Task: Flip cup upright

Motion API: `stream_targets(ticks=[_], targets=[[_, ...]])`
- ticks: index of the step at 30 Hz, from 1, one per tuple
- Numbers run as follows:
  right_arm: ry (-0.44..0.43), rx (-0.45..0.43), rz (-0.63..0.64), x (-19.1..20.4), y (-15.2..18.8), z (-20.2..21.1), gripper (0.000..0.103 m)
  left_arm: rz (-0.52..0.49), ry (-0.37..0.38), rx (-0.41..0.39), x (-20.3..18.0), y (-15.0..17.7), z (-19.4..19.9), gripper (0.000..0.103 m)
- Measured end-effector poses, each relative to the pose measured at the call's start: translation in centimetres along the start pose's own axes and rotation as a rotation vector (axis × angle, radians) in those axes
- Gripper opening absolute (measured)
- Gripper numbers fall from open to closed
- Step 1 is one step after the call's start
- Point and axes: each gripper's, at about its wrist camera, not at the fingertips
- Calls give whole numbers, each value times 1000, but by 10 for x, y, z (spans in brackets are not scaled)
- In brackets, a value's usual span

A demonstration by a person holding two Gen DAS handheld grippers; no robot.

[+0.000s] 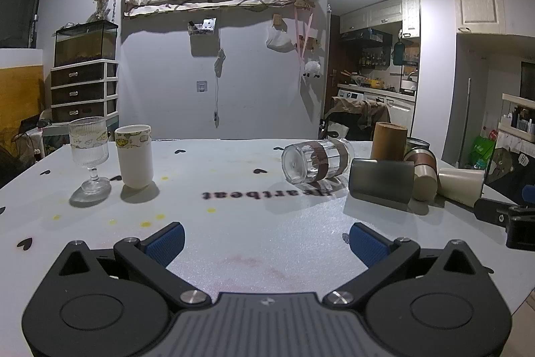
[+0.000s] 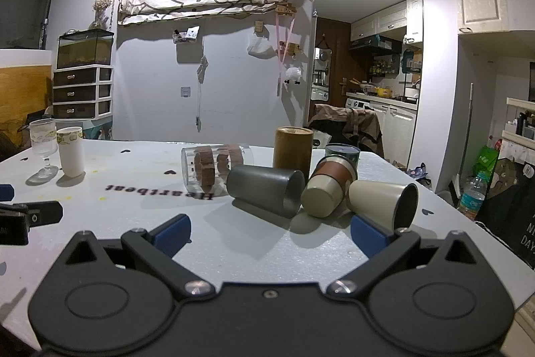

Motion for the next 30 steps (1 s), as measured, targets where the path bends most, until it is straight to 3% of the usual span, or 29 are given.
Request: stream_targets(ticks=[17, 23, 30], targets=[[-14, -7, 3, -11, -1, -5, 103, -7, -3, -1, -4, 1, 0, 103], [-84, -37, 9, -16, -10, -34, 103, -6, -10, -2, 1, 1, 3, 103], [-133, -20, 118, -10, -34, -82, 103, 5, -20, 6, 10, 3, 1, 103]])
Point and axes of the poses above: each gripper's, at about its wrist camera, not at the fingertips, and z roughly against the way its jaws point, x to its left, y to its underside
